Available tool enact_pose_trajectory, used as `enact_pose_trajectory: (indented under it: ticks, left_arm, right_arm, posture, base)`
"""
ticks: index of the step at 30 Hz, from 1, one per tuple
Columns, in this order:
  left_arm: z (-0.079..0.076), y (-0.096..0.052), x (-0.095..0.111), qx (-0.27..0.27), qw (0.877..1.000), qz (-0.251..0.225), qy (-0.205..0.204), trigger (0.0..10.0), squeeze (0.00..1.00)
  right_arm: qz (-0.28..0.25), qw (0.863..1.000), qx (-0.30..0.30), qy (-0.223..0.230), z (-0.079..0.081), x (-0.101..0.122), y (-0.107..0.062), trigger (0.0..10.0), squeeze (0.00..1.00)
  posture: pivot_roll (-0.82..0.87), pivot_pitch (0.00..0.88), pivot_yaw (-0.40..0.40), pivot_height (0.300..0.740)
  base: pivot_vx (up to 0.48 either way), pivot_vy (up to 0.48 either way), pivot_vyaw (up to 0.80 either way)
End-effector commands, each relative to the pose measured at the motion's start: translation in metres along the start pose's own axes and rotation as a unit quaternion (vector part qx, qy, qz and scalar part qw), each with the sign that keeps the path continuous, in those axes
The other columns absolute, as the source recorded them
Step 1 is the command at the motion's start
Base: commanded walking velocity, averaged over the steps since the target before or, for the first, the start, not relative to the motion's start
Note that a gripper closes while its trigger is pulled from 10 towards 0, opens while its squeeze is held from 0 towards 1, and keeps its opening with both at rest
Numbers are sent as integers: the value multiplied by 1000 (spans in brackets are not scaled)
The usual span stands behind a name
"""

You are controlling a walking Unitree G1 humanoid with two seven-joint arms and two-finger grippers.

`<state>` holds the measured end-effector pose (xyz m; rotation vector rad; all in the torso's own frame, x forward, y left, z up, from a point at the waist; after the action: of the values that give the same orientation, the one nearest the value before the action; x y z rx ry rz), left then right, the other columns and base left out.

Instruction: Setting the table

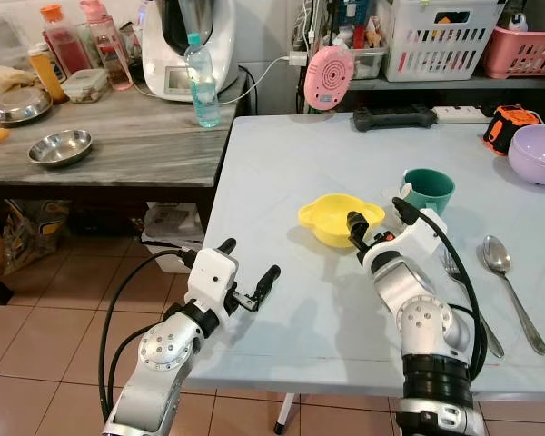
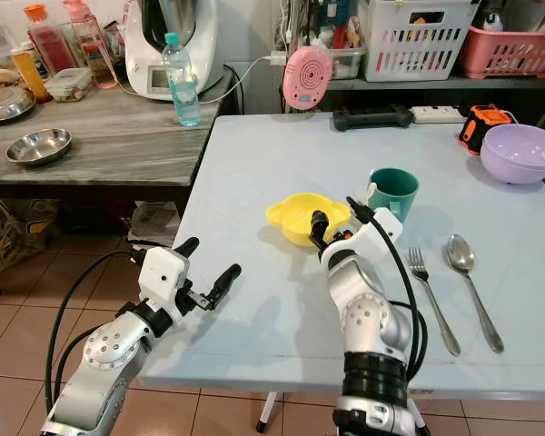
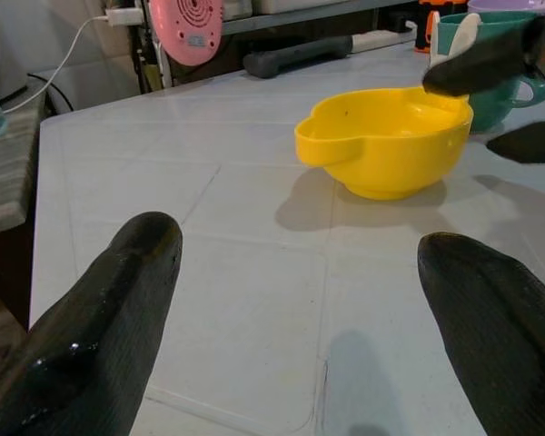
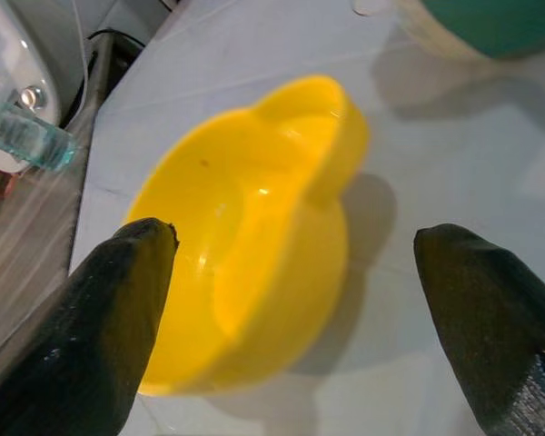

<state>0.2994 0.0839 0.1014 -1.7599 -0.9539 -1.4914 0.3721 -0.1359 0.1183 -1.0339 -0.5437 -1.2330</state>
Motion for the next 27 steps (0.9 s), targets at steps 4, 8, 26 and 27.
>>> enact_pose_trajectory:
  ticks: [4, 8, 26, 27]
  left_arm:
    - [1, 0, 0, -5, 1000, 7, 3, 10000, 0]
    - [1, 0, -2, -6, 1000, 11, 1, 10000, 0]
    - [1, 0, -7, -8, 1000, 23, -1, 10000, 0]
    - [1, 0, -7, -9, 1000, 24, 0, 10000, 0]
  right_arm:
    - [15, 1000, 11, -2, 16, 5, 4, 0, 0]
    - [34, 999, 9, -7, 18, 1, 6, 0, 0]
    - [67, 998, -14, -12, 8, -10, 8, 0, 0]
    - [68, 998, -14, -14, 7, -10, 8, 0, 0]
  posture:
    - [-55, 4, 42, 740]
    - [-55, 5, 38, 740]
    - [-58, 7, 44, 740]
    - [-58, 7, 44, 740]
  base:
    - [0, 0, 0]
    - [0, 0, 0]
    - [0, 0, 0]
    - [0, 0, 0]
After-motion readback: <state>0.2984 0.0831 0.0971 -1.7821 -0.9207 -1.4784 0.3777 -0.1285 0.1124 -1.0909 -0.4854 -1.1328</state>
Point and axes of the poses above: a point about 5 cm out from each wrist's last joint towards the gripper, its own y axis pointing out of the wrist towards the gripper, its own x axis along the axis of the wrist's last joint, z = x × y, the point moved 4 cm from there along y, pointing out of the wrist towards the gripper, and after that the axes turned 14 degrees about -y, right-handed, at the moved point
